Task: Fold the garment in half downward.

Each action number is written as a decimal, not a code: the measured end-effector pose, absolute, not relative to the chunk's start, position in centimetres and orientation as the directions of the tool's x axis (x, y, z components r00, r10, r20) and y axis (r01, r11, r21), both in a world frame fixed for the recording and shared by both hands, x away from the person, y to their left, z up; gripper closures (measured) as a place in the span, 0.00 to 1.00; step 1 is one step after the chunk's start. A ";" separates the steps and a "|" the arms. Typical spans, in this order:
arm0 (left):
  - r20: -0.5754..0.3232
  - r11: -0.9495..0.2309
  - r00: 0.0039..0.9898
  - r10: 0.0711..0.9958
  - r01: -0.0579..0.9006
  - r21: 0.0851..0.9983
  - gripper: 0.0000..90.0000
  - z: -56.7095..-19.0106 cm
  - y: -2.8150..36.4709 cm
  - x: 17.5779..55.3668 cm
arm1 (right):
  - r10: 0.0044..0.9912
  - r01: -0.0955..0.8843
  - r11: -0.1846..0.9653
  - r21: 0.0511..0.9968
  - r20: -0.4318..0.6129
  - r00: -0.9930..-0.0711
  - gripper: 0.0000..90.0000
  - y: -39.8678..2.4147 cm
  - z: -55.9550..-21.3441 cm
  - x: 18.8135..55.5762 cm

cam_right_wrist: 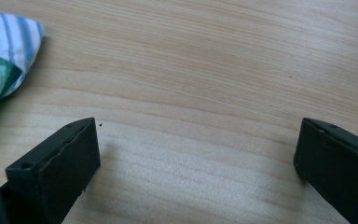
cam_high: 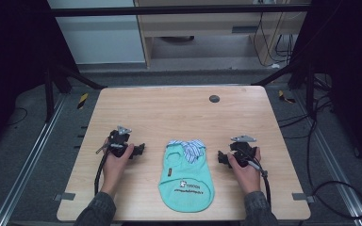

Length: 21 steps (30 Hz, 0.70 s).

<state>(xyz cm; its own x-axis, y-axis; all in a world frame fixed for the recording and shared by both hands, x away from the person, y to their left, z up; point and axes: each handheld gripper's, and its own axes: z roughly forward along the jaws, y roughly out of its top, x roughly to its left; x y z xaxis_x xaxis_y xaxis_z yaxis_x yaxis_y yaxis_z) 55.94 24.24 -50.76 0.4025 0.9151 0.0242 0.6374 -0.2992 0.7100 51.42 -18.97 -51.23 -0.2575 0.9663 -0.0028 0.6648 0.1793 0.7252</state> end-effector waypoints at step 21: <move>0.023 -0.352 0.499 0.866 0.577 0.737 0.06 -48.2 23.1 52.6 | 0.925 0.603 0.251 0.757 -0.003 -0.381 0.34 -17.6 -49.9 51.1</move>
